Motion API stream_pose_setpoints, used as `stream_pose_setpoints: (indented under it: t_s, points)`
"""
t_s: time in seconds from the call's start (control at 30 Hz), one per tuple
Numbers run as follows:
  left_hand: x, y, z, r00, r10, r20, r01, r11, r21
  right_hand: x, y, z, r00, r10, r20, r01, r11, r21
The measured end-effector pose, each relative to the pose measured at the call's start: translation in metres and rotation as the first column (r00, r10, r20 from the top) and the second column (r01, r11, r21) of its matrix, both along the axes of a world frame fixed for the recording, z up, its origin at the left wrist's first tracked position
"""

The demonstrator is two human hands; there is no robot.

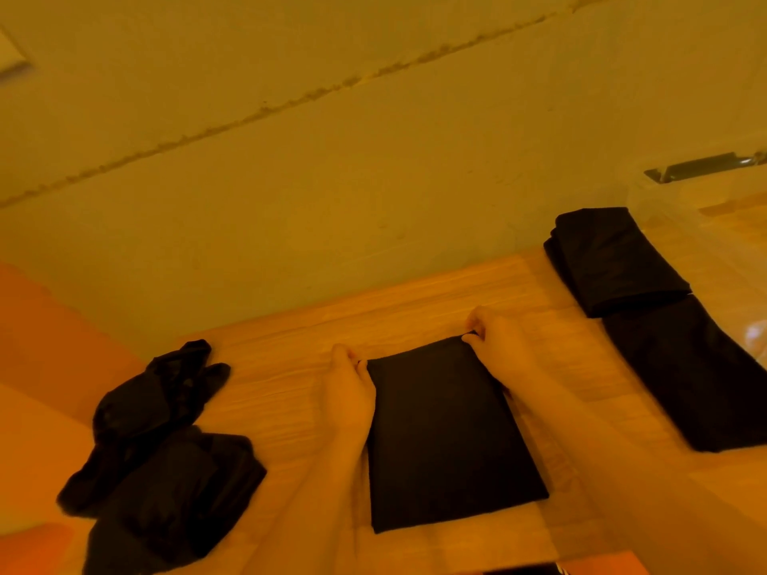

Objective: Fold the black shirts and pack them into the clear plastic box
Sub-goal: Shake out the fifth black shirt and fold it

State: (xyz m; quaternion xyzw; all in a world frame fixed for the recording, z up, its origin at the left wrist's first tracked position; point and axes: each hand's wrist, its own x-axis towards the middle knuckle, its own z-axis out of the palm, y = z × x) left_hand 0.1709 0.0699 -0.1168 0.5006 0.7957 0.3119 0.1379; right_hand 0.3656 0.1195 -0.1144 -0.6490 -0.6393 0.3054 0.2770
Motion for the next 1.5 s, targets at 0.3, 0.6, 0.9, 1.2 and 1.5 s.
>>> stream_pose_setpoints:
  t_s: [0.3,0.6,0.9,1.2,1.5]
  points:
    - [0.026,-0.037,-0.005,0.783,-0.516,-0.348,0.389,0.842,-0.374,-0.007,-0.043,-0.002,0.785,0.383,0.488,-0.416,0.908,-0.043]
    - [0.016,-0.119,0.020,0.699,-0.666,-0.260,0.570,0.739,-0.361,0.037,-0.103,0.016,0.745,0.551,0.377,-0.581,0.813,-0.040]
    - [0.009,-0.176,-0.010,0.618,-0.713,-0.331,0.579,0.698,-0.422,0.055,-0.181,0.004,0.520,0.569,0.638,-0.679,0.728,-0.096]
    - [0.005,-0.213,-0.004,0.814,-0.555,-0.172,0.559,0.829,-0.028,0.067,-0.215,0.007,0.810,0.494,0.317,-0.547,0.830,0.106]
    - [0.026,-0.134,0.045,0.814,-0.288,0.504,0.233,0.958,0.170,0.040,-0.150,0.043,0.830,0.094,-0.550,-0.127,0.992,-0.022]
